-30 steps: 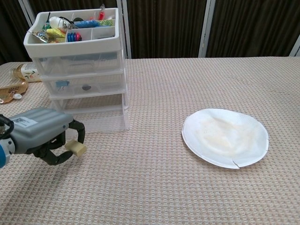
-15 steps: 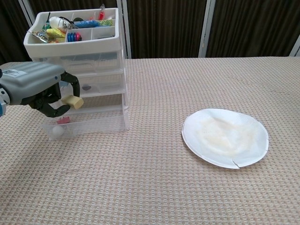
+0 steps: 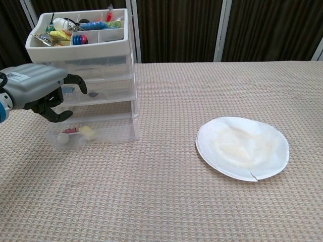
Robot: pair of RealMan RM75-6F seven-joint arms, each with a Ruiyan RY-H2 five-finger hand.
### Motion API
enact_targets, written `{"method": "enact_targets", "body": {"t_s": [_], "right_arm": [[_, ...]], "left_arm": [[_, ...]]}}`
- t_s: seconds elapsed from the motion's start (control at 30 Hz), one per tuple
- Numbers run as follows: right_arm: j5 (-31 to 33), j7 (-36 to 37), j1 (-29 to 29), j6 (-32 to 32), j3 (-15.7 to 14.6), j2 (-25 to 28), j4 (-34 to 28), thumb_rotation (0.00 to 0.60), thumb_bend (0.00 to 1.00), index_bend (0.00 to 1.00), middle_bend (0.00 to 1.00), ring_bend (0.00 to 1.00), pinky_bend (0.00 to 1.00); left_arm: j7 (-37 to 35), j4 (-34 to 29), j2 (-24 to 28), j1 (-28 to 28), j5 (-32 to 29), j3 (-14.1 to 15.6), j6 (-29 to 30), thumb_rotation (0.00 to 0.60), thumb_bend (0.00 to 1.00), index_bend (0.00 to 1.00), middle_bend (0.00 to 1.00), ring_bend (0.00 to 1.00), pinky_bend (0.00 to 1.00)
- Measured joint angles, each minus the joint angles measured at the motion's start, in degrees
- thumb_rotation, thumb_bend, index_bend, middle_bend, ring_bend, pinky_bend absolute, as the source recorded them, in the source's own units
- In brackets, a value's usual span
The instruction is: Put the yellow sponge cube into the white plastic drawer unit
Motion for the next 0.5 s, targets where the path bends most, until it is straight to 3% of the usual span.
{"method": "enact_targets", "body": {"t_s": [0.17,0.23,0.4,0.5], "right_arm": [[0.0,-0.1,0.0,0.1,0.0,0.0,0.0,0.6,0.0,0.08,0.0,0.0,0.0],[0.0,-0.1,0.0,0.1,0.0,0.0,0.0,0.6,0.0,0.08,0.0,0.0,0.0],[-0.1,-0.2,0.0,0.1,0.0,0.0,0.0,0.6,0.0,0.08,0.0,0.0,0.0],[-0.1,-0.3,-0.1,0.1,0.0,-0.1,-0.1,0.6,0.0,0.08,0.0,0.0,0.0]], "left_arm": [[-0.8,-1.0,1.0,0.4,3.3,1.9,0.1,0.6,0.42,0.27,0.55,0.5,0.35],[-0.8,-1.3,1.7,0.6,5.6,3.2,0.0,0.6,0.49,0.28,0.4,0.39,0.3],[-0.6,-1.0,4.9,0.4,15.4,8.2,-1.0,0.6,0.75,0.31,0.26,0.27,0.23],[0.2,-0.2,7.2,-0.3,22.0,11.1,-2.1,0.6,0.85,0.31,0.2,0.18,0.19]]}}
